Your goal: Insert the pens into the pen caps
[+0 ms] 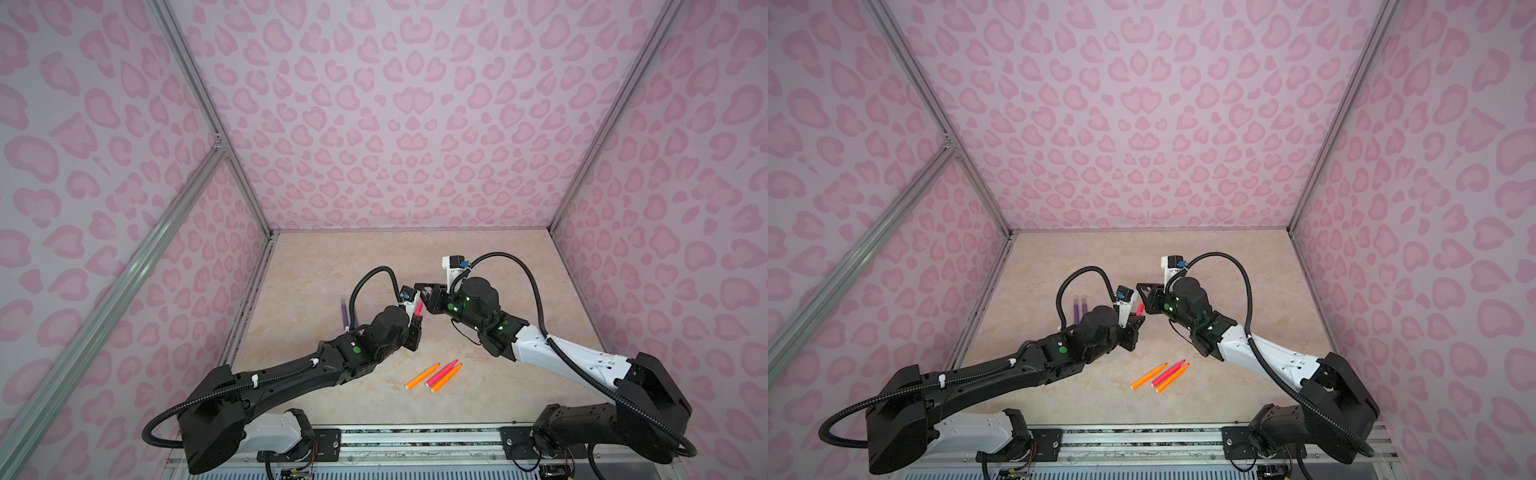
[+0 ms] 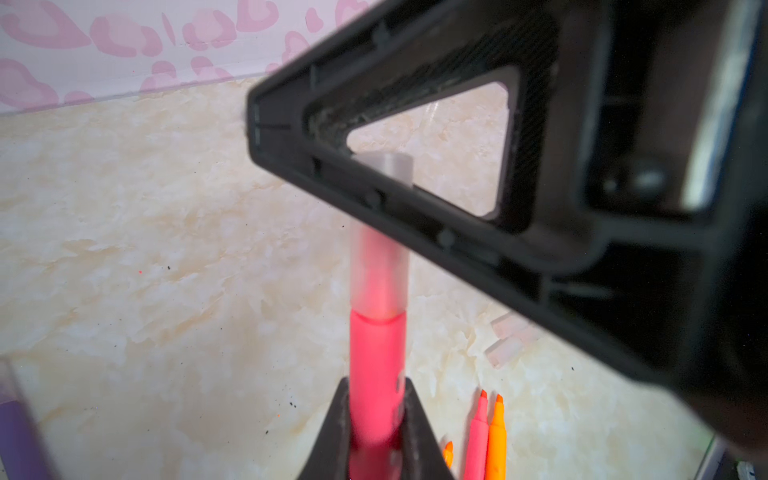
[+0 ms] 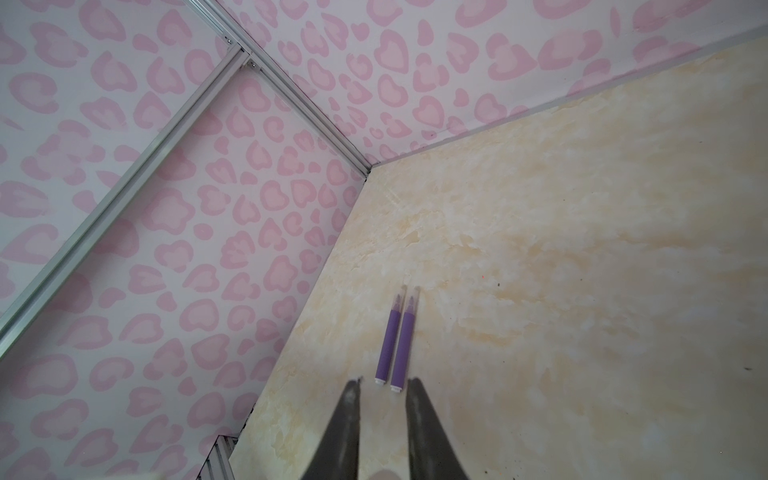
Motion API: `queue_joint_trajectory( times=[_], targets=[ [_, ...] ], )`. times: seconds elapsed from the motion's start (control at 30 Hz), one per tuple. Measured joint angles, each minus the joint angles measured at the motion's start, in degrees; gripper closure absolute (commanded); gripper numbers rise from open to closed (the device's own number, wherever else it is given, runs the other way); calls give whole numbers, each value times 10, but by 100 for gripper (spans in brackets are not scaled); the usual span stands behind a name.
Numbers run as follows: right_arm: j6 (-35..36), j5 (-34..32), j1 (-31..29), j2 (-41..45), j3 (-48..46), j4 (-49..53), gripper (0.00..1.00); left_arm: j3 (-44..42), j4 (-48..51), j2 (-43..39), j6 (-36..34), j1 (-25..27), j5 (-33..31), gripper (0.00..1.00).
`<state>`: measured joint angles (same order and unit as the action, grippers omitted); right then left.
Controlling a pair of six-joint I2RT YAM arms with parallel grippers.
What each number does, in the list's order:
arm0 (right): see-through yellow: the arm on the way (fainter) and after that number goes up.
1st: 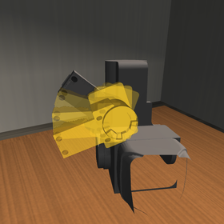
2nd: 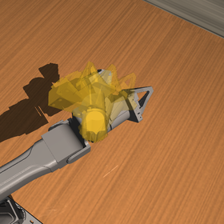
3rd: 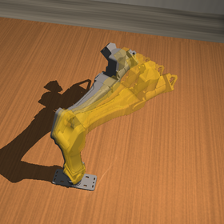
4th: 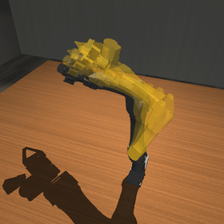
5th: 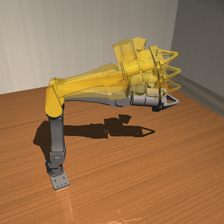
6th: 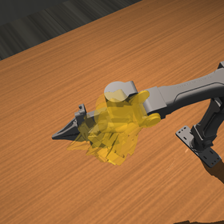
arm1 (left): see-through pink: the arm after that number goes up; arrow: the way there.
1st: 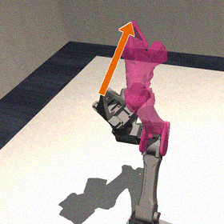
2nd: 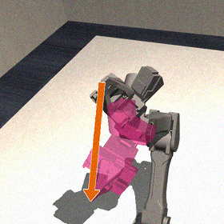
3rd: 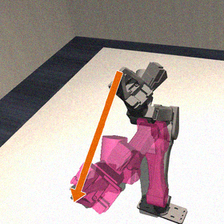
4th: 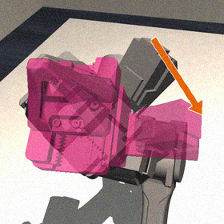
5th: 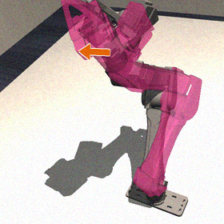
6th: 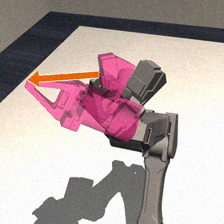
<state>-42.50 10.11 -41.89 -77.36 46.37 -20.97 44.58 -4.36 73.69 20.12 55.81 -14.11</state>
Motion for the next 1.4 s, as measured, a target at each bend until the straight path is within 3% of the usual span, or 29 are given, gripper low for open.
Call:
queue_joint_trajectory(
  times=[0.1, 0.33, 0.57, 0.9, 1.4],
  targets=[
    [-1, 0, -1, 0, 0, -5, 92, 0, 0, -2, 4, -5, 5, 97],
    [0, 0, -12, -12, 10, -16, 97, -11, -1, -23, 13, -30, 50, 97],
    [2, -10, -22, -20, 19, -16, 100, -14, 2, -32, 17, -37, 52, 97],
    [6, -111, -82, -25, 26, -19, 100, -31, 24, -70, 16, -72, 105, 97],
    [-15, -147, -123, -77, 44, -62, 100, -51, 83, -128, 11, -136, 173, 96]
  ],
)
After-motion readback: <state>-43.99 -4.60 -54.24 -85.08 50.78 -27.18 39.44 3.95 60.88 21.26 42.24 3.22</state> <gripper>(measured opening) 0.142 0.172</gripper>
